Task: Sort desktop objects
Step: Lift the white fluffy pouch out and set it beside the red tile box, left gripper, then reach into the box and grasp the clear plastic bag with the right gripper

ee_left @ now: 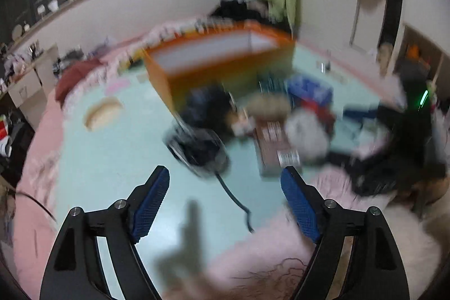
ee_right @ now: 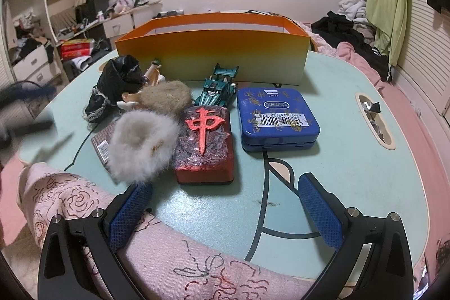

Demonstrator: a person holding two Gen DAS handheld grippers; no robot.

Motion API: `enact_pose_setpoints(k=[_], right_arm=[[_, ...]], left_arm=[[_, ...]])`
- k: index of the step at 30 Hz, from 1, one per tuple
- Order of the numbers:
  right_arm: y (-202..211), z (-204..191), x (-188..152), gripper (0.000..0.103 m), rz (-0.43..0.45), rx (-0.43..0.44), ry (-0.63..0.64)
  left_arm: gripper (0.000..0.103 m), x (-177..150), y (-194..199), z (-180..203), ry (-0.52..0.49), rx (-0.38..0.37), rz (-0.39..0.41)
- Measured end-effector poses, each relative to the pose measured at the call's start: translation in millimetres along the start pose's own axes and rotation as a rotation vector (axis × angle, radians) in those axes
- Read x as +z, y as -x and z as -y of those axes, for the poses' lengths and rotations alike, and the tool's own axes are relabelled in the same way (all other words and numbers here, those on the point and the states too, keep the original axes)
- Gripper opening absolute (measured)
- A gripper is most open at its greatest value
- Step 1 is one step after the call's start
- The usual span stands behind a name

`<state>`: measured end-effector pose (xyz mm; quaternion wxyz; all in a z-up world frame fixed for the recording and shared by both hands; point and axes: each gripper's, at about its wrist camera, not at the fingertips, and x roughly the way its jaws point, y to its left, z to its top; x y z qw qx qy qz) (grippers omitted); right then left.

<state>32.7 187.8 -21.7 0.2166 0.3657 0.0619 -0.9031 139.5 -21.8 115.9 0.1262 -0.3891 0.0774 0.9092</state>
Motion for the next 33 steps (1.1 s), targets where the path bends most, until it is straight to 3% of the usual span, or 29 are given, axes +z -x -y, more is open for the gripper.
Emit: enact_pose_setpoints(k=[2, 4, 12, 15, 18, 20, 22, 24, 26, 29, 31, 33], right_arm=[[0, 1, -1, 0.103, -0.001, -0.001, 0.000], [0, -1, 0, 0.103, 0.002, -0.002, 0.001], [5, 7, 9, 0.102, 0.023, 0.040, 0.002], [29, 10, 39, 0.097, 0.098, 0.052, 0.020], [38, 16, 107, 0.078, 0.110, 0.098, 0.005], [17, 18, 154, 0.053, 0.002, 0.142, -0.008], [-28, 20, 196, 0.051, -0.201, 0.192, -0.027], [-83, 21, 221, 0.051, -0.430, 0.217, -0.053], [-122, 25, 230, 0.051, -0.560, 0.187, -0.106], [-162, 20, 232, 0.058, -0.666, 0.093, -0.087], [-179, 13, 228, 0.074, -0.718, 0.109, -0.073], [-191, 2, 219, 0.075, -0.752, 0.124, -0.043]], left_arm=[[0.087, -4, -25, 12, 0.014, 0.025, -0.036], [0.100, -5, -31, 12, 0.095, 0.086, 0.030], [0.102, -8, -27, 12, 0.127, 0.113, 0.050], [0.102, -8, -27, 12, 0.127, 0.113, 0.050], [0.102, -8, -26, 12, 0.128, 0.116, 0.051], [0.102, -8, -28, 12, 0.129, 0.116, 0.053], [0.102, -8, -28, 12, 0.128, 0.117, 0.053], [0.102, -8, -29, 13, 0.127, 0.118, 0.053], [0.102, -7, -29, 12, 0.127, 0.115, 0.054], [0.102, -8, -29, 11, 0.126, 0.113, 0.056], [0.102, -8, -29, 11, 0.126, 0.111, 0.056], [0.102, -8, -30, 11, 0.126, 0.112, 0.056]])
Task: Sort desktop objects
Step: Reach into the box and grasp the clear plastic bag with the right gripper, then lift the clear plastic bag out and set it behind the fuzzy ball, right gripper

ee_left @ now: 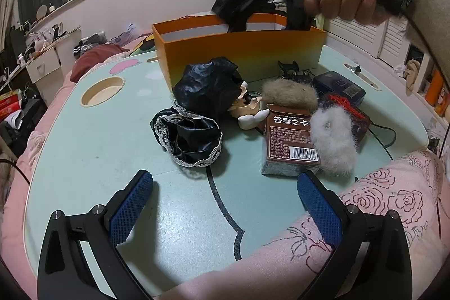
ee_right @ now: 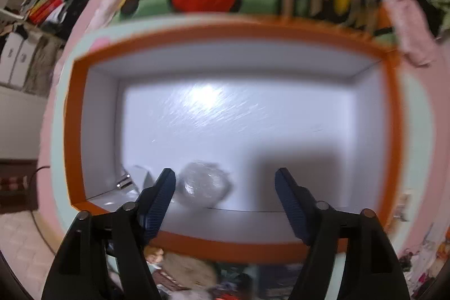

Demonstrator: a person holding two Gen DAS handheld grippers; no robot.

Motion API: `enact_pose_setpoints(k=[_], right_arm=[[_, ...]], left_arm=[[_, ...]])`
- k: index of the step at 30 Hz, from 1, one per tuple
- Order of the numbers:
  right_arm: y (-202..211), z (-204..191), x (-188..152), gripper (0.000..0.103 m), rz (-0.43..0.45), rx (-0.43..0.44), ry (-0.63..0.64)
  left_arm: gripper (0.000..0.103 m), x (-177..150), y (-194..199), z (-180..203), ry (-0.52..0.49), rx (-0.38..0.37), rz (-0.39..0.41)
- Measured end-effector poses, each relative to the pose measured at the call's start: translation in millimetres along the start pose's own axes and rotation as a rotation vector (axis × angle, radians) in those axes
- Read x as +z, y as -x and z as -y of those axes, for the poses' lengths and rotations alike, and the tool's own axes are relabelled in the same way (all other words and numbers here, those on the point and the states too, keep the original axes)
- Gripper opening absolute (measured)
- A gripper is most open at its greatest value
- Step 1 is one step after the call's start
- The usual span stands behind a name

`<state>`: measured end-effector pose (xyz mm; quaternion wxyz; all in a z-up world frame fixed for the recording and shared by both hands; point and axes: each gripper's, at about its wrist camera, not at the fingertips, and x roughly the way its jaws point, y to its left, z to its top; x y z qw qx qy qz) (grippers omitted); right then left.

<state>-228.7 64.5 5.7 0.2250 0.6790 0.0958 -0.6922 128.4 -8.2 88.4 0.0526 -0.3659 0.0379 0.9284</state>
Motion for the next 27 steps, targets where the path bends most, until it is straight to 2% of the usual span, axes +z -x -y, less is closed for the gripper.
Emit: enact_pose_setpoints(k=[2, 3, 4, 7, 9, 12, 13, 16, 18, 21, 24, 26, 27], right_arm=[[2, -11, 0, 0.059, 0.054, -0.104, 0.040], [4, -15, 0, 0.055, 0.072, -0.127, 0.045], [7, -19, 0, 0.036, 0.078, -0.130, 0.052], [11, -23, 2, 0.035, 0.095, -0.120, 0.061], [24, -19, 4, 0.034, 0.137, -0.077, 0.042], [65, -10, 0, 0.034, 0.268, 0.014, 0.007], [74, -8, -3, 0.034, 0.291, 0.020, 0.006], [109, -9, -33, 0.034, 0.389, 0.010, 0.047], [122, -4, -63, 0.035, 0.432, 0.059, 0.072], [110, -3, -96, 0.035, 0.424, 0.124, 0.093], [80, -9, -113, 0.038, 0.387, 0.107, 0.117], [70, -6, -120, 0.045, 0.430, 0.100, 0.140], [72, -2, -125, 0.051, 0.497, 0.122, 0.124]], left_arm=[[0.102, 0, 1, 0, -0.001, 0.002, 0.000], [0.102, 0, 1, 1, -0.001, 0.001, 0.000], [0.102, 1, 1, 0, 0.001, 0.000, -0.001], [0.102, 1, 2, 0, 0.000, -0.001, 0.000], [0.102, 1, 2, 1, 0.000, -0.002, 0.000], [0.102, 1, 2, 0, 0.000, -0.002, 0.000], [0.102, 1, 2, 1, 0.000, -0.002, 0.000], [0.102, 1, 2, 1, 0.000, -0.002, 0.001], [0.102, 1, 2, 0, 0.000, -0.002, 0.000], [0.102, 1, 2, 1, 0.000, -0.002, 0.000], [0.102, 1, 3, 0, 0.000, -0.001, 0.000], [0.102, 1, 2, 0, -0.001, -0.003, 0.000], [0.102, 1, 2, 0, -0.001, -0.004, 0.000]])
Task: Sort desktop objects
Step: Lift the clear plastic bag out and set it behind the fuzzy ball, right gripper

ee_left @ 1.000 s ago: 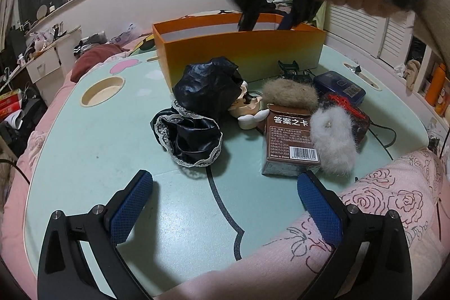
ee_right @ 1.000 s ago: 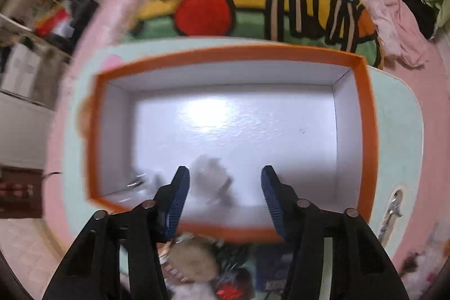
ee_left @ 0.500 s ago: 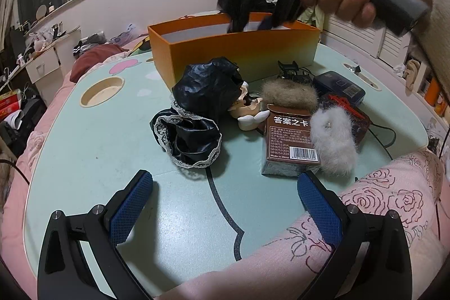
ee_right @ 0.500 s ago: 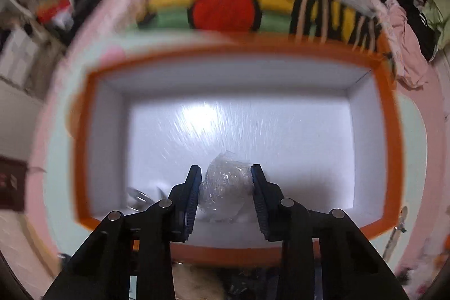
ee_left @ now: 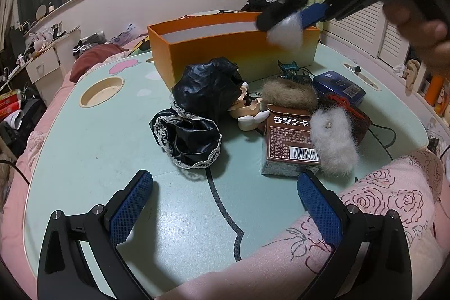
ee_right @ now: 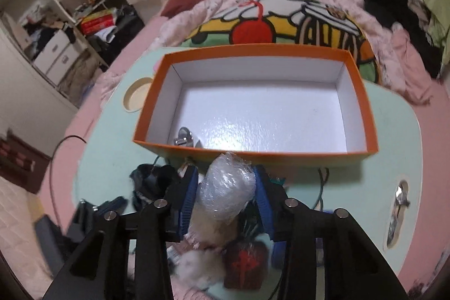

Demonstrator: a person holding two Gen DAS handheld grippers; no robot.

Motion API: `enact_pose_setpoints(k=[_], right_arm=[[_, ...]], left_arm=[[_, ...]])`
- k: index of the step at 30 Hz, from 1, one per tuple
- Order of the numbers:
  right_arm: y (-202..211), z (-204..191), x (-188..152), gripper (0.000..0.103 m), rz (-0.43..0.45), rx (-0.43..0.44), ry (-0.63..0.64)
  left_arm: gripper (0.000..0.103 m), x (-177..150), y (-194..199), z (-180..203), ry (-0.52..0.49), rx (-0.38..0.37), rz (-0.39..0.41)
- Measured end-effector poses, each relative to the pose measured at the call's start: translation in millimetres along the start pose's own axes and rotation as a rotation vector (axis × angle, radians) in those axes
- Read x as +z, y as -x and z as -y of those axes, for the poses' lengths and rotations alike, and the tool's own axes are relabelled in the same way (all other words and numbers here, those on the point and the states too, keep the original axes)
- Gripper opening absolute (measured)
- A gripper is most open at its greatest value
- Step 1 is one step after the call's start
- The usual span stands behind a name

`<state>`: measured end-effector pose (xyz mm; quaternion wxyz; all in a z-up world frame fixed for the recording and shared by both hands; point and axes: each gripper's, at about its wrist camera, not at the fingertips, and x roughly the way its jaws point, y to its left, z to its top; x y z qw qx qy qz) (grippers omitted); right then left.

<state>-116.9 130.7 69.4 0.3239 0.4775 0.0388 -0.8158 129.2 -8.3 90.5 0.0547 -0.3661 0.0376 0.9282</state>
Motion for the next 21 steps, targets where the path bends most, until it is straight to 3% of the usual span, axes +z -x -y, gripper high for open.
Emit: enact_pose_setpoints(k=[2, 4, 9, 15, 16, 19, 21], right_arm=[[14, 6, -15, 0.069, 0.103, -0.015, -0.036], [28, 6, -35, 0.075, 0.175, -0.022, -0.026], [45, 6, -104, 0.076, 0.216, -0.071, -0.019], [28, 3, -177, 0.079, 0.141, -0.148, 0.034], [21, 4, -183, 0.082, 0.128, -0.156, 0.033], [9, 14, -197, 0.103, 0.269, -0.231, -0.009], [3, 14, -198, 0.103, 0.281, -0.248, 0.004]], left_arm=[[0.102, 0, 0, 0, 0.000, -0.002, 0.000], [0.102, 0, 0, 0, 0.000, -0.002, 0.000], [0.102, 0, 0, -1, 0.000, -0.002, -0.001], [0.102, -1, -1, -1, 0.003, 0.002, 0.001], [0.102, -1, -1, -1, 0.004, 0.003, 0.000], [0.102, -1, -2, 0, 0.004, 0.007, 0.000], [0.102, -1, -2, 0, 0.002, 0.009, 0.001]])
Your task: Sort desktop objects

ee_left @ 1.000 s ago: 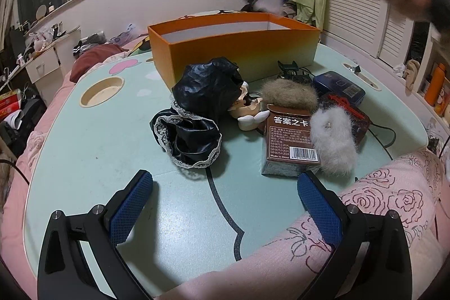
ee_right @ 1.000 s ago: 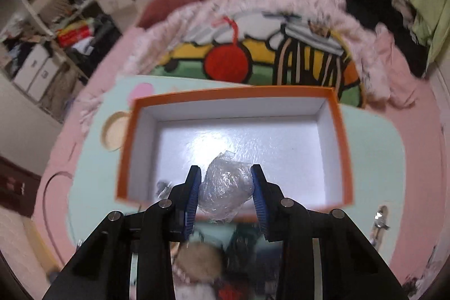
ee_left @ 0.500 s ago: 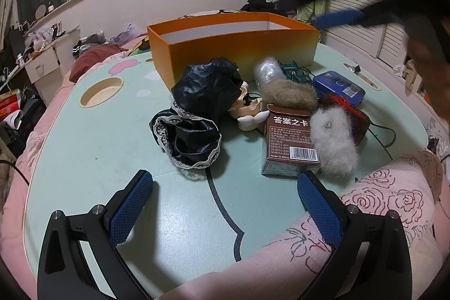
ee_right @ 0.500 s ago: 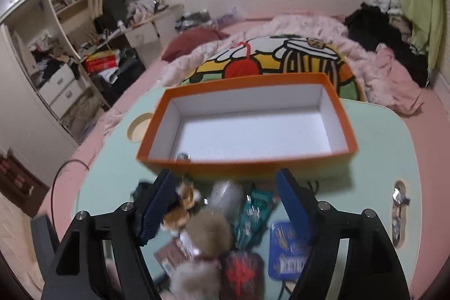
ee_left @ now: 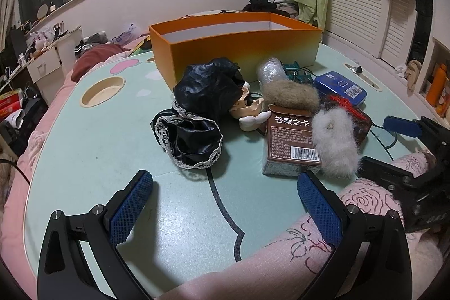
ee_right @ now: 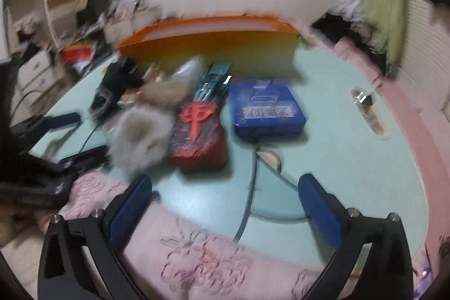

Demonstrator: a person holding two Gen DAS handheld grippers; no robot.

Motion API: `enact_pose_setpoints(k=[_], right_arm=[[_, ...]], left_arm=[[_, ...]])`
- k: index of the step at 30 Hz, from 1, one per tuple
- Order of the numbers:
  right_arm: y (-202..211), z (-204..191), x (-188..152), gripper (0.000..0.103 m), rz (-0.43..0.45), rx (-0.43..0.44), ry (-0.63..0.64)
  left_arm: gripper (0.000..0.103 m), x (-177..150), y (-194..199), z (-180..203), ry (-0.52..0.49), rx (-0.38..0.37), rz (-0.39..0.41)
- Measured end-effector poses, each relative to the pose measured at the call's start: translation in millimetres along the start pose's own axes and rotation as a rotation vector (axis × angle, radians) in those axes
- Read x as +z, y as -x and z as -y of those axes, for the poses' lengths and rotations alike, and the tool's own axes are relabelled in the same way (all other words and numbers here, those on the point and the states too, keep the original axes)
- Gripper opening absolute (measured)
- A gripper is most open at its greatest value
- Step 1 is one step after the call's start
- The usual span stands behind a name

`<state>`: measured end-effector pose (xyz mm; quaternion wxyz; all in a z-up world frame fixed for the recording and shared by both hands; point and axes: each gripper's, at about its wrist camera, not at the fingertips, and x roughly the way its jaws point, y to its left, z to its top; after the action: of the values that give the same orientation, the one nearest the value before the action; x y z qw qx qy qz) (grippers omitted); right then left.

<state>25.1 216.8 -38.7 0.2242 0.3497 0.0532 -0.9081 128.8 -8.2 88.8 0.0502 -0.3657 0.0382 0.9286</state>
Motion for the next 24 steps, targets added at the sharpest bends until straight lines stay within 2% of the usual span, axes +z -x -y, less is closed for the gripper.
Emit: enact_pose_setpoints(k=[8, 10, 13, 18, 24], right_arm=[[-2, 6, -6, 0.103, 0.010, 0.013, -0.003], [-1, 6, -6, 0.103, 0.010, 0.014, -0.003], [1, 5, -5, 0.103, 0.011, 0.014, -0.002], [7, 1, -1, 0.103, 0.016, 0.016, -0.003], [8, 2, -1, 0.103, 0.016, 0.015, -0.004]], left_arm=[[0.102, 2, 9, -5, 0.018, -0.012, 0.028], [0.102, 10, 17, -13, 0.056, 0.019, 0.054], [0.102, 35, 24, -32, 0.152, 0.023, 0.062], [0.102, 75, 5, -37, 0.110, 0.155, 0.053], [0.102, 100, -34, -58, 0.157, 0.206, -0.011]])
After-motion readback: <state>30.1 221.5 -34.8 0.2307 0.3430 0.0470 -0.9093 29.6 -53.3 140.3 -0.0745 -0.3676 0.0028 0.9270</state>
